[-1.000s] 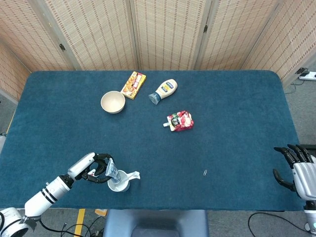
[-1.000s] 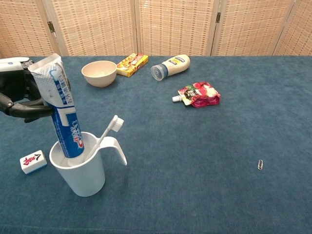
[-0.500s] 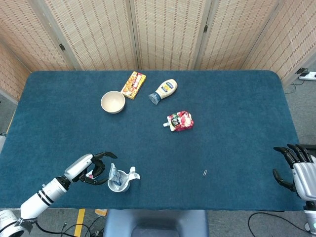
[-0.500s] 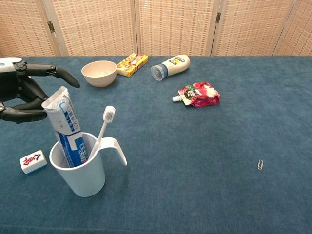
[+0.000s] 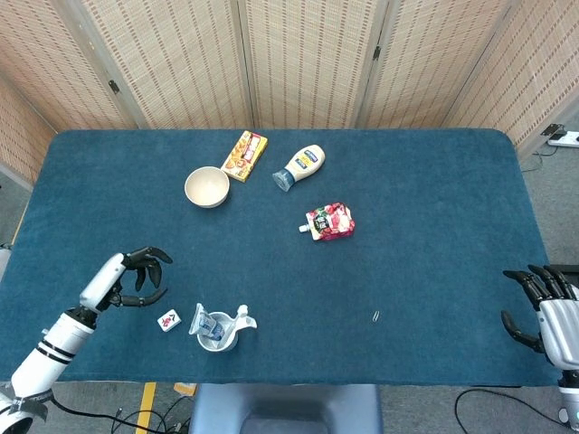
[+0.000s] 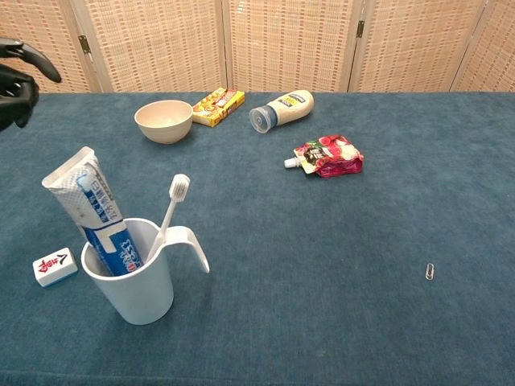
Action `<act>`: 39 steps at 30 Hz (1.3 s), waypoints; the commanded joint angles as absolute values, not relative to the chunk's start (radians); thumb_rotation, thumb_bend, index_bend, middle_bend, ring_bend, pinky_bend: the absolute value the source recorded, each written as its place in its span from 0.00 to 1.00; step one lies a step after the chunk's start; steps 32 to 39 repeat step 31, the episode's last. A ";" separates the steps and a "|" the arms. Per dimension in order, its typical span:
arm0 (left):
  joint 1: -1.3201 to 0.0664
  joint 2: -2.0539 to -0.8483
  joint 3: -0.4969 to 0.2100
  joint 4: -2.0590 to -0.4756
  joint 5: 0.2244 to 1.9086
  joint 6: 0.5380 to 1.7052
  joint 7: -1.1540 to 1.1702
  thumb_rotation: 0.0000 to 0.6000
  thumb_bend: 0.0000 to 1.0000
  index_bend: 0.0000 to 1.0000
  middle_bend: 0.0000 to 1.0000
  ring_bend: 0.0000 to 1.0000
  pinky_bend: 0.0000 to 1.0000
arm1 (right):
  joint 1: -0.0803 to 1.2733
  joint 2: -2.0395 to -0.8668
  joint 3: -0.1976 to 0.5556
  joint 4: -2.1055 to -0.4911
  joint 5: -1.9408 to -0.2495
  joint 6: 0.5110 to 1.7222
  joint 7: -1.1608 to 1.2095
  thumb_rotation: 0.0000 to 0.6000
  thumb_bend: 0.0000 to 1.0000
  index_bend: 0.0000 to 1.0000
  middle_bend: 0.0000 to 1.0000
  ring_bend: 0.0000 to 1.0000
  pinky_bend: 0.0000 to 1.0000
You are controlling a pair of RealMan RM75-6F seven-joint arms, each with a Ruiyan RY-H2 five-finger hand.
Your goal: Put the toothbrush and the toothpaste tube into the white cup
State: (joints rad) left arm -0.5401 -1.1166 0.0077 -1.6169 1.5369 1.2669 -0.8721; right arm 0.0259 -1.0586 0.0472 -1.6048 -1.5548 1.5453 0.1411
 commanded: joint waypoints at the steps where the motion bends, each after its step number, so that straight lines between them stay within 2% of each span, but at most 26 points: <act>1: -0.481 -1.123 -0.065 -1.605 1.371 1.310 -0.736 1.00 0.33 0.47 0.63 0.55 0.73 | 0.026 -1.058 0.047 -1.604 -1.552 1.543 0.140 1.00 0.28 0.25 0.28 0.14 0.12; 5: -0.456 -1.136 -0.083 -1.574 1.257 1.308 -0.505 1.00 0.33 0.47 0.57 0.44 0.65 | 0.034 -1.052 0.040 -1.605 -1.552 1.517 0.135 1.00 0.28 0.25 0.28 0.14 0.12; 7: -0.442 -1.152 -0.088 -1.566 1.206 1.325 -0.361 1.00 0.33 0.46 0.54 0.38 0.54 | 0.040 -1.045 0.034 -1.610 -1.548 1.495 0.130 1.00 0.29 0.25 0.28 0.14 0.12; 11: -0.404 -1.189 -0.095 -1.564 1.136 1.385 -0.158 1.00 0.33 0.44 0.50 0.35 0.40 | 0.049 -1.039 0.031 -1.613 -1.549 1.475 0.136 1.00 0.30 0.25 0.28 0.14 0.12; 18: -0.329 -1.234 -0.034 -1.560 1.205 1.499 0.062 1.00 0.33 0.41 0.47 0.33 0.30 | 0.068 -1.037 0.016 -1.600 -1.566 1.437 0.183 1.00 0.30 0.25 0.28 0.14 0.12; 21: -0.301 -1.222 -0.001 -1.583 1.243 1.518 0.130 1.00 0.33 0.36 0.40 0.27 0.25 | 0.073 -1.040 0.017 -1.595 -1.571 1.437 0.189 1.00 0.30 0.25 0.28 0.14 0.12; 25: -0.265 -1.215 0.019 -1.615 1.288 1.555 0.163 1.00 0.33 0.32 0.33 0.21 0.23 | 0.070 -1.045 0.018 -1.593 -1.567 1.443 0.194 1.00 0.30 0.25 0.28 0.14 0.12; 31: -0.215 -1.226 0.040 -1.622 1.373 1.605 0.167 1.00 0.33 0.30 0.32 0.21 0.23 | 0.061 -1.056 0.019 -1.594 -1.550 1.452 0.185 1.00 0.29 0.25 0.28 0.14 0.12; 39: -0.215 -1.226 0.040 -1.622 1.373 1.605 0.167 1.00 0.33 0.30 0.32 0.21 0.23 | 0.061 -1.056 0.019 -1.594 -1.550 1.452 0.185 1.00 0.29 0.25 0.28 0.14 0.12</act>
